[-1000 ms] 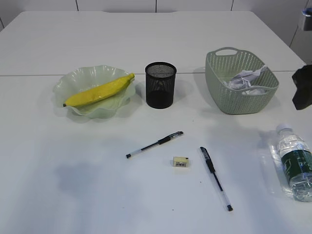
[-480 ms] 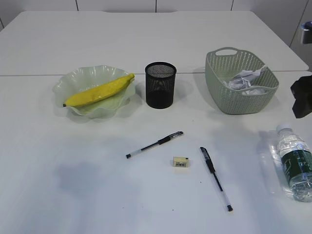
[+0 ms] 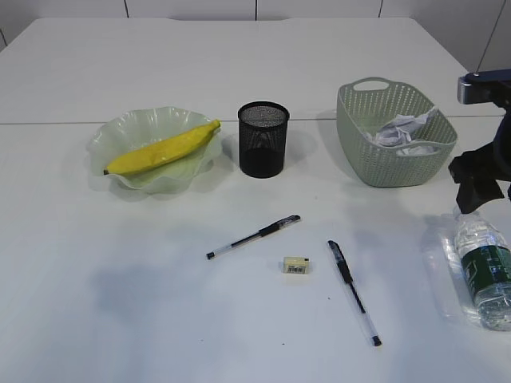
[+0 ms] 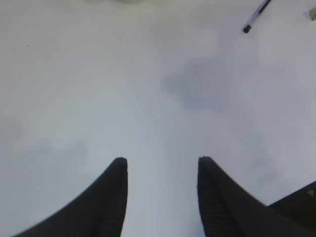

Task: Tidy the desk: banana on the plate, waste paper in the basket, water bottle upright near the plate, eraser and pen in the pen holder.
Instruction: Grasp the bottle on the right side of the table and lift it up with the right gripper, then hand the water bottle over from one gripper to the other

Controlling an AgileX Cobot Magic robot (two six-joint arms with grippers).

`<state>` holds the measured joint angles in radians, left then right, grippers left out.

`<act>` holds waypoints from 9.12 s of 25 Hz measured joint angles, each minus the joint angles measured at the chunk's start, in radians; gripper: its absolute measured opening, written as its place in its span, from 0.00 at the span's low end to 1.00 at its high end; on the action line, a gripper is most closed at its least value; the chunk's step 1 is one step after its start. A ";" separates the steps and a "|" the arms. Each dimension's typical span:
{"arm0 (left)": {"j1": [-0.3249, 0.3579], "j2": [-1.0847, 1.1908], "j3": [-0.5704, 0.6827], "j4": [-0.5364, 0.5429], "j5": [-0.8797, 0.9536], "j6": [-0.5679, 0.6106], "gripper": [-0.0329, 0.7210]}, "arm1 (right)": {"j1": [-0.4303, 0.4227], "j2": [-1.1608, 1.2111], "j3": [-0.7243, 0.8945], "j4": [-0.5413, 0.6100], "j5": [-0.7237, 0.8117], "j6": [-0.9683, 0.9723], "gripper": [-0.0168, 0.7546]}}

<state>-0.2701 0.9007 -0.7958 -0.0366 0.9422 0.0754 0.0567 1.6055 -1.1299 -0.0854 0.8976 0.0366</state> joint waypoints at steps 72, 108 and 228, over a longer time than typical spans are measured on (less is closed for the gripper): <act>0.000 0.070 0.000 0.007 -0.065 -0.016 0.65 | -0.169 0.318 -0.098 0.147 -0.106 -0.132 0.80; 0.000 0.070 0.000 0.007 -0.037 -0.022 0.65 | -0.169 0.348 -0.101 0.154 -0.134 -0.147 0.79; 0.000 0.043 0.000 -0.930 -0.369 0.857 0.65 | 0.014 -0.263 -0.092 1.439 0.120 -1.572 0.52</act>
<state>-0.2701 0.9433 -0.7958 -0.9662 0.5732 0.9321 0.0709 1.3428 -1.2222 1.3537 1.0176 -1.5352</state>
